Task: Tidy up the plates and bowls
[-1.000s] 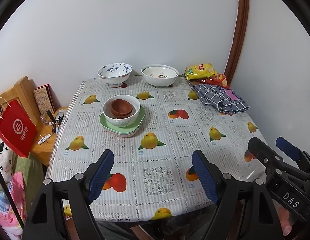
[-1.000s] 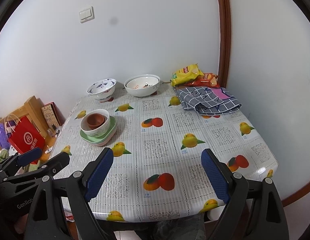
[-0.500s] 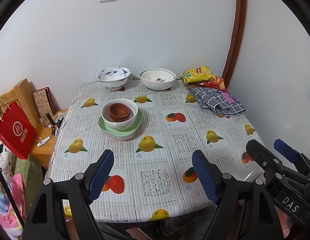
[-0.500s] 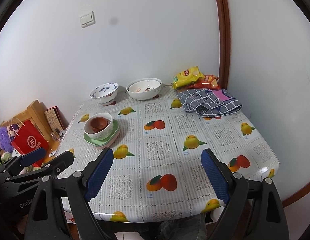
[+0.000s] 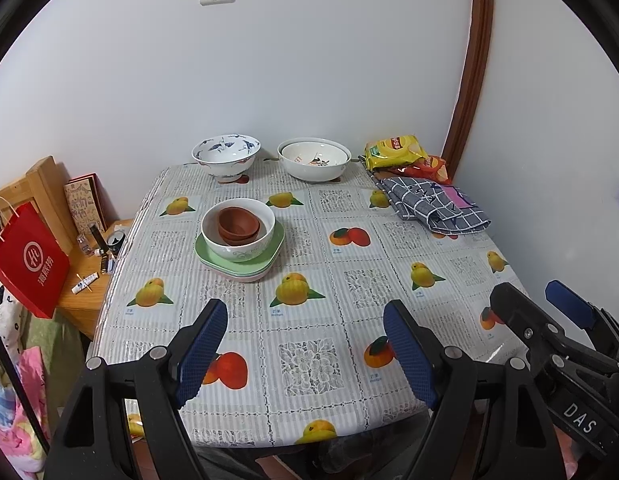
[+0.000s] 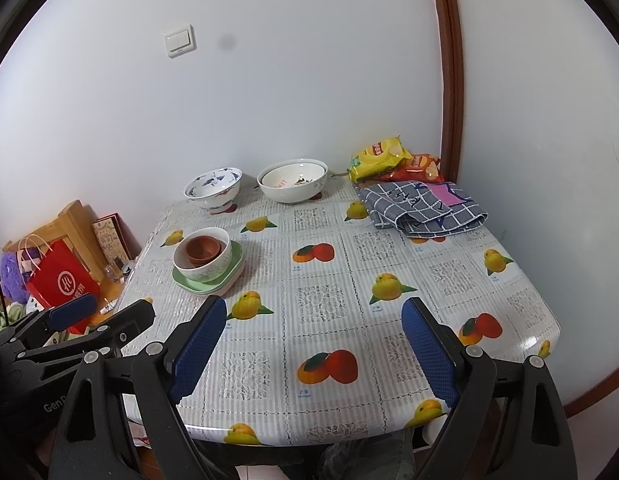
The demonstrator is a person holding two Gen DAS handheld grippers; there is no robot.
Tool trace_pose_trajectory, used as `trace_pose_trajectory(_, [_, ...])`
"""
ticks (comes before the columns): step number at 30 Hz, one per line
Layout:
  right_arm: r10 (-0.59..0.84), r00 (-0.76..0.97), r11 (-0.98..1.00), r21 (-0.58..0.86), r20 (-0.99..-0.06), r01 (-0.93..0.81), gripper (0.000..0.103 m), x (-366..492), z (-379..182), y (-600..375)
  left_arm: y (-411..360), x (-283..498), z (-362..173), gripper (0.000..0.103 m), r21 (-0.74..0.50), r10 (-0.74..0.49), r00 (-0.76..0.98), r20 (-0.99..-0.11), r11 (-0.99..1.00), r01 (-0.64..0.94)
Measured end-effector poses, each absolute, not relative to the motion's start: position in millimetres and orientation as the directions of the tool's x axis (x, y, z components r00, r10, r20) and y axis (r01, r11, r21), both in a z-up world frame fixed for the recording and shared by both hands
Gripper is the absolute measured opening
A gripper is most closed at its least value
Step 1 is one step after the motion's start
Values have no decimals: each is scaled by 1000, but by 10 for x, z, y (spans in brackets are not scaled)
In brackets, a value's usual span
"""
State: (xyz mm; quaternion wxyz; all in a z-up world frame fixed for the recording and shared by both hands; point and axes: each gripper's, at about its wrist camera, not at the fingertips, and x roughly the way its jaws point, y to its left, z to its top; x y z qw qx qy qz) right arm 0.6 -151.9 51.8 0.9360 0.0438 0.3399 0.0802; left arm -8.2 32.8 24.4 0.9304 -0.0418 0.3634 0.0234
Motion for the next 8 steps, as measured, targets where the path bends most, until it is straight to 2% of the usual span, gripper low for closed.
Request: trace_pose_trajectory(8, [186,754,982,131,-629,-134,89,107,510,-1444,385,141,207,81,-62,12,724,-690,995,-76])
